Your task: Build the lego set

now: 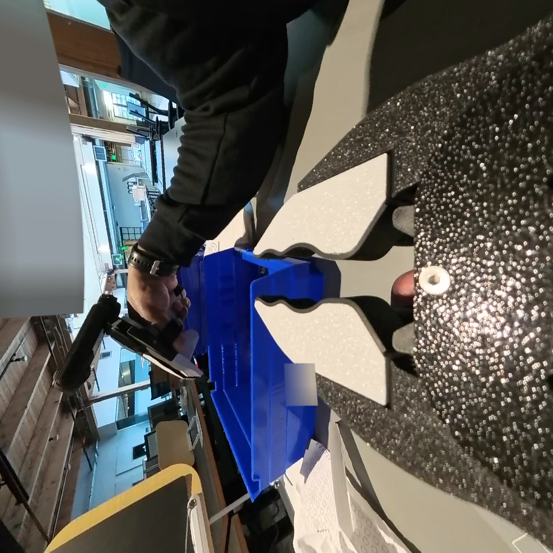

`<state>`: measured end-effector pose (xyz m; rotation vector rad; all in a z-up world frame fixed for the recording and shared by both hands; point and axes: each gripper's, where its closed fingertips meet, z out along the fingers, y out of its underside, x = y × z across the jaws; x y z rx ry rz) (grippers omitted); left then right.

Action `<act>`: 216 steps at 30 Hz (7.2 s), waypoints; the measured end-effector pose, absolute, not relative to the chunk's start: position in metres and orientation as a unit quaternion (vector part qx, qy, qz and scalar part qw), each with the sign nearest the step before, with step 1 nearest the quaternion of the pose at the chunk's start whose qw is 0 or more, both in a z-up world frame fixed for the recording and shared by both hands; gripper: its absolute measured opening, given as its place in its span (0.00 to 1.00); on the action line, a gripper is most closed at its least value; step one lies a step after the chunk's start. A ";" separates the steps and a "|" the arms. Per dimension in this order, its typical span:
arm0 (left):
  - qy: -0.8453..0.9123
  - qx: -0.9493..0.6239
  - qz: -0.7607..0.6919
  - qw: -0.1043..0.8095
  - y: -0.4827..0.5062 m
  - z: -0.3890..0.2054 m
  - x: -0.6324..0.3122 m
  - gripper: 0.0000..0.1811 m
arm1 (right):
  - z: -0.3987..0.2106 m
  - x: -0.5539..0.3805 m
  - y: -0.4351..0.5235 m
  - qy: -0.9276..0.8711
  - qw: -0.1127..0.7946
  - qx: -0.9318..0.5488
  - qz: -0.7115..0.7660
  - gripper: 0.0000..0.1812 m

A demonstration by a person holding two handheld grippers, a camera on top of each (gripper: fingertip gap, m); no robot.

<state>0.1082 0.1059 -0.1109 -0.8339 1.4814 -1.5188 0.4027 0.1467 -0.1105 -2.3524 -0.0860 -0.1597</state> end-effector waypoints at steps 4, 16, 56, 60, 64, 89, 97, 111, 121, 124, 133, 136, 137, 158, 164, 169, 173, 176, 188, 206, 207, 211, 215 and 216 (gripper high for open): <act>0.592 -0.332 -0.604 0.419 0.106 -0.112 0.108 0.12 | -0.113 0.405 0.146 -0.032 0.376 -0.924 -0.062 0.14; 0.609 -0.328 -0.590 0.417 0.104 -0.122 0.108 0.12 | -0.110 0.416 0.137 -0.018 0.384 -0.921 -0.063 0.14; 0.609 -0.347 -0.605 0.377 0.104 -0.128 0.109 0.12 | -0.126 0.410 0.136 -0.043 0.349 -0.934 -0.053 0.14; 0.610 -0.347 -0.604 0.377 0.104 -0.129 0.109 0.12 | -0.127 0.408 0.138 -0.046 0.348 -0.935 -0.052 0.14; 0.610 -0.347 -0.604 0.377 0.104 -0.129 0.109 0.12 | -0.130 0.405 0.140 -0.051 0.342 -0.937 -0.051 0.14; 0.610 -0.343 -0.605 0.380 0.103 -0.126 0.108 0.12 | -0.193 0.410 0.178 0.079 0.232 -0.963 -0.111 0.17; 0.610 -0.343 -0.606 0.378 0.102 -0.126 0.108 0.12 | -0.213 0.415 0.180 0.084 0.208 -0.967 -0.121 0.19; 0.614 -0.342 -0.607 0.372 0.099 -0.130 0.107 0.12 | -0.229 0.409 0.188 0.077 0.211 -0.969 -0.106 0.10; 0.613 -0.343 -0.608 0.371 0.100 -0.129 0.107 0.12 | -0.209 0.374 0.200 0.051 0.268 -0.962 0.012 0.10; 0.612 -0.343 -0.608 0.370 0.100 -0.129 0.106 0.12 | -0.214 0.361 0.198 0.026 0.252 -0.967 0.037 0.10; 0.613 -0.343 -0.608 0.370 0.100 -0.129 0.105 0.12 | -0.201 0.364 0.188 0.011 0.236 -0.972 0.004 0.24; 0.612 -0.342 -0.609 0.370 0.099 -0.128 0.105 0.12 | -0.186 0.367 0.182 0.005 0.250 -0.968 -0.004 0.23; 0.613 -0.342 -0.609 0.370 0.099 -0.128 0.104 0.12 | -0.180 0.368 0.179 0.004 0.254 -0.967 -0.007 0.23; 0.776 -0.292 -0.398 0.392 0.141 -0.061 0.220 0.15 | -0.105 0.398 0.126 -0.011 0.393 -0.919 -0.035 0.20; 0.857 -0.268 -0.333 0.287 0.131 -0.084 0.325 0.17 | -0.082 0.414 0.113 0.017 0.444 -0.895 -0.049 0.19; 0.903 -0.299 -0.259 0.166 0.124 -0.146 0.382 0.19 | -0.064 0.418 0.111 0.029 0.480 -0.875 -0.050 0.17; 0.910 -0.325 -0.219 0.138 0.126 -0.179 0.406 0.20 | -0.057 0.413 0.116 0.018 0.493 -0.869 -0.042 0.17; 0.906 -0.338 -0.219 0.130 0.122 -0.190 0.415 0.20 | -0.066 0.415 0.115 0.011 0.470 -0.881 -0.054 0.17; 0.891 -0.372 -0.221 0.136 0.124 -0.217 0.421 0.28 | -0.067 0.442 0.089 0.083 0.476 -0.875 -0.039 0.17; 0.907 -0.368 -0.155 0.137 0.144 -0.205 0.403 0.07 | -0.054 0.436 0.095 0.068 0.504 -0.861 -0.029 0.17; 0.910 -0.363 -0.149 0.130 0.144 -0.202 0.398 0.07 | -0.055 0.435 0.095 0.067 0.503 -0.861 -0.029 0.17; 0.918 -0.354 -0.133 0.120 0.148 -0.200 0.384 0.07 | -0.055 0.432 0.097 0.062 0.503 -0.862 -0.027 0.17; 0.924 -0.350 -0.111 0.108 0.156 -0.206 0.374 0.08 | -0.055 0.429 0.100 0.054 0.500 -0.864 -0.026 0.17; 0.924 -0.351 -0.109 0.107 0.157 -0.207 0.374 0.08 | -0.056 0.429 0.100 0.054 0.499 -0.864 -0.026 0.17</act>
